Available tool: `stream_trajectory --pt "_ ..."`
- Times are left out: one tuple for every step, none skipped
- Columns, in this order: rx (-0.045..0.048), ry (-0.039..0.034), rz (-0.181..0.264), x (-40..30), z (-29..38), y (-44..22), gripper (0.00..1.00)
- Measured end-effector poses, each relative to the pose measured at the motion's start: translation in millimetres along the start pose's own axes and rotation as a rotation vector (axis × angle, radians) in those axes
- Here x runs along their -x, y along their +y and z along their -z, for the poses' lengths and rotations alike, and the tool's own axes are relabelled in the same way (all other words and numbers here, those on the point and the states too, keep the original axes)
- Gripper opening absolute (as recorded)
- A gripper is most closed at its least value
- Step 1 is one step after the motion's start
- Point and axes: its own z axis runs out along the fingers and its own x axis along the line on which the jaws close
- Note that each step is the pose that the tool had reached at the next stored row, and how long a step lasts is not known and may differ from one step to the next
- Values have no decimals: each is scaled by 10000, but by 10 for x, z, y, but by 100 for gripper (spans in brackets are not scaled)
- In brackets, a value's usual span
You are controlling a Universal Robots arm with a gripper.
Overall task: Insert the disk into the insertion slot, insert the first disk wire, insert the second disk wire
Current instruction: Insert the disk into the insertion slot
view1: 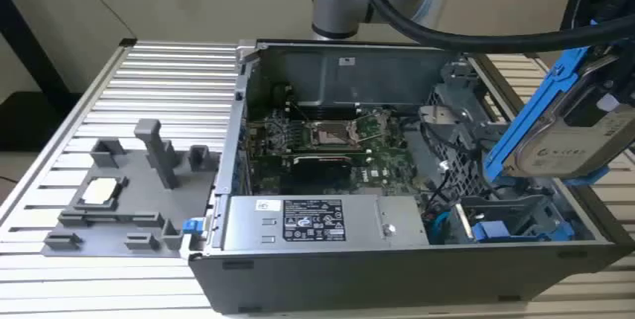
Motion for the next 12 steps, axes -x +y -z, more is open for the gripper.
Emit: stream_trajectory --pt "0 0 0 0 0 0 33" --pt "0 1 0 0 0 0 33" --pt "0 -1 0 0 1 0 33" --pt "0 0 0 0 1 0 33" --pt "0 0 0 0 2 0 33" --pt "0 0 0 0 2 0 33" --pt "0 0 0 0 2 0 33" --pt "0 1 0 0 2 0 33" --pt "0 2 0 0 0 0 33" --pt "0 -1 0 0 -3 0 33" --pt "0 0 0 0 -7 0 33" --pt "0 1 0 0 -12 -1 33"
